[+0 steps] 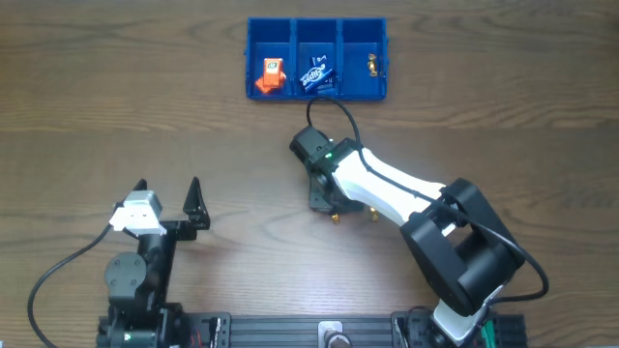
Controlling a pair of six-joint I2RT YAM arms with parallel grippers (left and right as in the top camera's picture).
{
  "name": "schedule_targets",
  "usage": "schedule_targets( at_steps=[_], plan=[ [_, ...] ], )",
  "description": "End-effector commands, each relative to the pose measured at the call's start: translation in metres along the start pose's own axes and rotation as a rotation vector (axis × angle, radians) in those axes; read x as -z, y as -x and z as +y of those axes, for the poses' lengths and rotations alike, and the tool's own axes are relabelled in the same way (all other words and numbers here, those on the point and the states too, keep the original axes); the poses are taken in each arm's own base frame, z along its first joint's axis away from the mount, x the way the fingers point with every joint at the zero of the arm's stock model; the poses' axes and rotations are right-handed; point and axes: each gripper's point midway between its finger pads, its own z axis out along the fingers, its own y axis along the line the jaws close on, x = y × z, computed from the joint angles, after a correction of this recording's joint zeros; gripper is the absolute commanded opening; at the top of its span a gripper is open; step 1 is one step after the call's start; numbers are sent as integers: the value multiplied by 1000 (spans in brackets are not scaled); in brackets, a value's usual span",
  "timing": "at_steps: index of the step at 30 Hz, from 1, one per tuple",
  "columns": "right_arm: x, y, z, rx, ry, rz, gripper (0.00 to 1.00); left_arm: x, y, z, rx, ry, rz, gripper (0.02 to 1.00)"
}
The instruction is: Sort Candies Into Trays
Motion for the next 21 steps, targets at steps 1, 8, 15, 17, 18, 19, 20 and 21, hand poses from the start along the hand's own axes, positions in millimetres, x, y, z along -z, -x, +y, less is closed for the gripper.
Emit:
schedule_targets(
  at_steps=[1,8,15,17,18,19,20,21],
  plan=[
    [49,45,-12,4,-7,-143,36,-1,-16,2,-12,1,50,998],
    [191,199,-58,-6,-24,-551,36,-1,-16,2,-12,1,50,996],
    [203,301,-77,-27,-25,-786,58,-1,-16,2,-12,1,50,998],
    [181,311,-72,-24,-28,-778,60,-1,-16,2,-12,1,50,998],
    [166,316,-71,-22,-32,-765,62,-1,-16,2,-12,1,50,998],
    [152,319,-68,-20,-35,-749,62,-1,-16,2,-12,1,50,998],
    [138,320,-64,-11,-39,-730,62,-1,-16,2,-12,1,50,998],
    [126,320,-60,-3,-42,-715,66,-1,-16,2,-12,1,50,998]
  ],
)
